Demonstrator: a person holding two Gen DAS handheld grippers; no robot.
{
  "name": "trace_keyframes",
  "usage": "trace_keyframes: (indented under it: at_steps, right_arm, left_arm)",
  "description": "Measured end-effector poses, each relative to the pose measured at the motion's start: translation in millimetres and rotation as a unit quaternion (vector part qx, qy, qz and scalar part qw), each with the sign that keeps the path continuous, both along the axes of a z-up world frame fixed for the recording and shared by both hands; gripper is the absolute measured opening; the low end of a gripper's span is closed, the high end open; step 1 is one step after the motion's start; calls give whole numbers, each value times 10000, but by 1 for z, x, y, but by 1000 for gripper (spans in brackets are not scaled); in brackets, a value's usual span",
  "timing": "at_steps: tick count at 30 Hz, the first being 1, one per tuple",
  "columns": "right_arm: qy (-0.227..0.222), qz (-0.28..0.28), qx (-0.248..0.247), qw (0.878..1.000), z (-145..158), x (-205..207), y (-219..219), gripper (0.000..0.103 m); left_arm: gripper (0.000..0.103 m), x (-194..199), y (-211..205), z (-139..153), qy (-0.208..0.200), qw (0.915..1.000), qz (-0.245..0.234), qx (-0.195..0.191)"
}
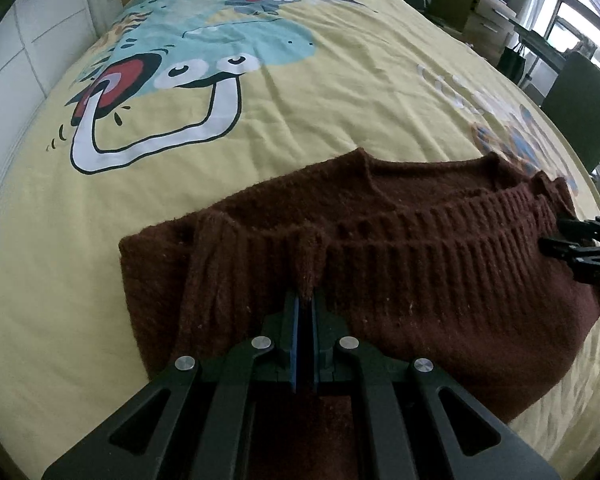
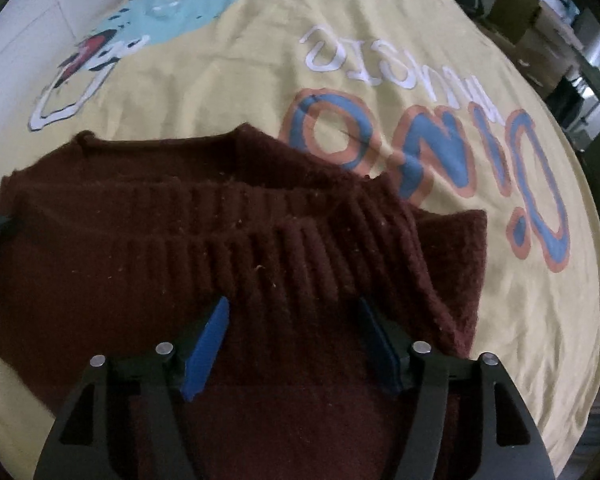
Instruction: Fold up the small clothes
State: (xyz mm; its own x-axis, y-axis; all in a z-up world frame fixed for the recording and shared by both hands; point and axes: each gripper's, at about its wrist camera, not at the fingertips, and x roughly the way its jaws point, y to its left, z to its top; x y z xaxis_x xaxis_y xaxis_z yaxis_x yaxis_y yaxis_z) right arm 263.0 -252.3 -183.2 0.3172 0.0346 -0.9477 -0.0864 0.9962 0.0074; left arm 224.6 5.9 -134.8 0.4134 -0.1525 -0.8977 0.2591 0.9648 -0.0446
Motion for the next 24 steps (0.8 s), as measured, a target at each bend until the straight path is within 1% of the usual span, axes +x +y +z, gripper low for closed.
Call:
trace_keyframes:
  at_steps: [1,2,3,4,7,10,13,15,16,18,19,20,22,23,24]
  right_arm:
    - [27,-11,-10,10000,-2,1,1,49]
    - [-30,-35,-25,10000,1,1,2,18]
    - [-70,-76,-8,9999,4,2,2,11]
    - [-87,-104,51,9999,7,2,2,9]
    - [-236,27,-67,9997,15,-1,5,5]
    - [-647,-176,152,9976,36,-7,-6,5]
    - [-907,-257,171,9954,51,-4,-9,5]
    - [-868,-232,79,9959,49,3,-6,5]
    - [-790,-221,65,9966,44,7,-5,5]
    - [-472,-219,16,9986,23,14,-1,5]
    - [-307,-223,-12,9993,11,16,0,7]
    - [-229,-237,5,9995,4,17,0,8]
    - [-344,-262,20,9991,5,13,-1,10]
    - [-373,-266,32,9989,8,12,-1,14]
    - [-366,-262,72,9990,9,11,-3,17]
  left_arm:
    - [4,0,0,0,0,10000,-12,-4]
    - [4,0,0,0,0,10000,-14,-13]
    - [4,-1,0,1,-1,10000,-15,-31]
    - [3,-1,0,2,-8,10000,-19,-51]
    - [3,-5,-2,6,-57,10000,-70,-41]
    - [3,-8,-3,15,-195,9997,-97,-86]
    - [4,-6,-3,25,-342,9993,-28,-146]
    - [4,-1,-4,22,-344,9994,0,-14]
    - [4,3,-4,14,-220,9997,44,53]
    - [4,7,-3,1,-15,9999,98,67]
    - [5,7,-2,-5,8,9999,103,59]
    - [6,5,-2,-6,-69,9999,106,74]
    - [9,2,-2,-4,-135,9998,115,73]
    - [10,2,-2,-3,-124,9998,107,81]
    - [15,2,-3,-3,-103,9998,97,107]
